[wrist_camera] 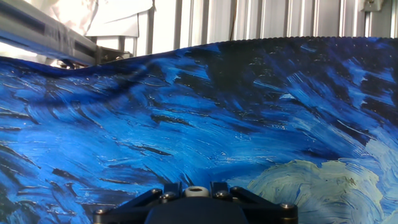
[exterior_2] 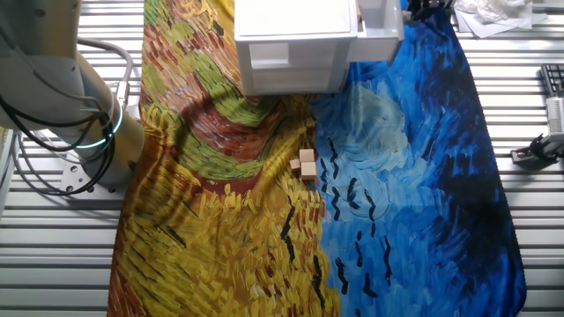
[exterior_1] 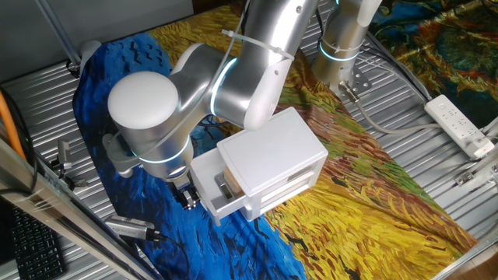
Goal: Take something out of a drawer
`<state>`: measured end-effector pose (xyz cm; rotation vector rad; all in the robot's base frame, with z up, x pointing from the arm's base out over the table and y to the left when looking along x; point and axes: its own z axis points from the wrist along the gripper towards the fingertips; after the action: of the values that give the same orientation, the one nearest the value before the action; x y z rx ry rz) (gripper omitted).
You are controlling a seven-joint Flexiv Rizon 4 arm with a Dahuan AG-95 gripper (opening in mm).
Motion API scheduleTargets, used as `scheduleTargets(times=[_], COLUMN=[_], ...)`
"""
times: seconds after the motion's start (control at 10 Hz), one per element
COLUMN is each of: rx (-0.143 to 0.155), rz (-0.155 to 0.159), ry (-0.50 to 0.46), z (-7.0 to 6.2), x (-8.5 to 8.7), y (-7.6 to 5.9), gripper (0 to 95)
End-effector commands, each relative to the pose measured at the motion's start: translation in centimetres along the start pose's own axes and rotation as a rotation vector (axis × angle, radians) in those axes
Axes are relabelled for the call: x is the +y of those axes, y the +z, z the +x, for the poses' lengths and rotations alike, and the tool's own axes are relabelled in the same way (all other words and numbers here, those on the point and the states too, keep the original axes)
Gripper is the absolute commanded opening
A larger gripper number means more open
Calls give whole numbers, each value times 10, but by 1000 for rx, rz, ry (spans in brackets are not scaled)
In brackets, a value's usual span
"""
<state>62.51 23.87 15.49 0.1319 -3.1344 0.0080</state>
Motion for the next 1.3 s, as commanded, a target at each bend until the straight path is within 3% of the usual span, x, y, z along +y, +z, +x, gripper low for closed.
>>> scheduleTargets(times=[0.1, 1.3], rx=[-2, -13], rz=[1, -2], ry=[1, 13], z=[0, 0], x=[0, 0], y=[0, 0], gripper=[0, 0])
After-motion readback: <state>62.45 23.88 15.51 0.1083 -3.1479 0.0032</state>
